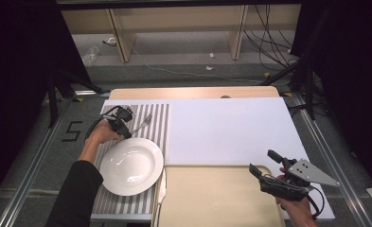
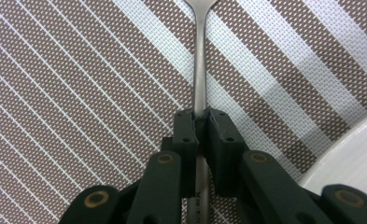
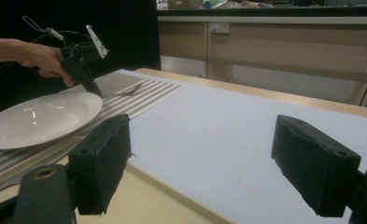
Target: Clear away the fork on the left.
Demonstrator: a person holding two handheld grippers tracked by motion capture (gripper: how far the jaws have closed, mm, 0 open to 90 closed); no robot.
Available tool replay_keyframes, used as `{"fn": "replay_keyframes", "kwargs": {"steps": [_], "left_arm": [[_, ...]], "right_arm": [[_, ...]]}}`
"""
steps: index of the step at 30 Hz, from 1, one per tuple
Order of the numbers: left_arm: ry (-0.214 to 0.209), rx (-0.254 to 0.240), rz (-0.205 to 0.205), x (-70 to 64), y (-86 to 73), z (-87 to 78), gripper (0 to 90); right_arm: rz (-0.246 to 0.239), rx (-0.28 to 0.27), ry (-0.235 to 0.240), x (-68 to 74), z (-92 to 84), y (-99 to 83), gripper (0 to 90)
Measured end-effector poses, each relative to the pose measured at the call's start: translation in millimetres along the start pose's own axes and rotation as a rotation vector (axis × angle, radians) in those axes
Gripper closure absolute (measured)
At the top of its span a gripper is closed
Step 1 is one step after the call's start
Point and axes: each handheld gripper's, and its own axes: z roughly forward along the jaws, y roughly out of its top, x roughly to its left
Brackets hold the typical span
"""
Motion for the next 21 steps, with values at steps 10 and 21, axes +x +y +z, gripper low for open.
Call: {"fn": "replay_keyframes", "kwargs": {"steps": [10,21], "left_arm": [[-0.021,-0.013,-0.076,5.7,-1.7,-2.2,82.1],[-0.059,-0.145,-0.188,17.1,-8.4,-27.2,82.2]], "right_arm": [[0.003,0.003,-0.004,-1.1,-0.2,0.0,20.7],[0.002,0.001,-0.005,-1.4,0.6,-0.4,20.7]]}}
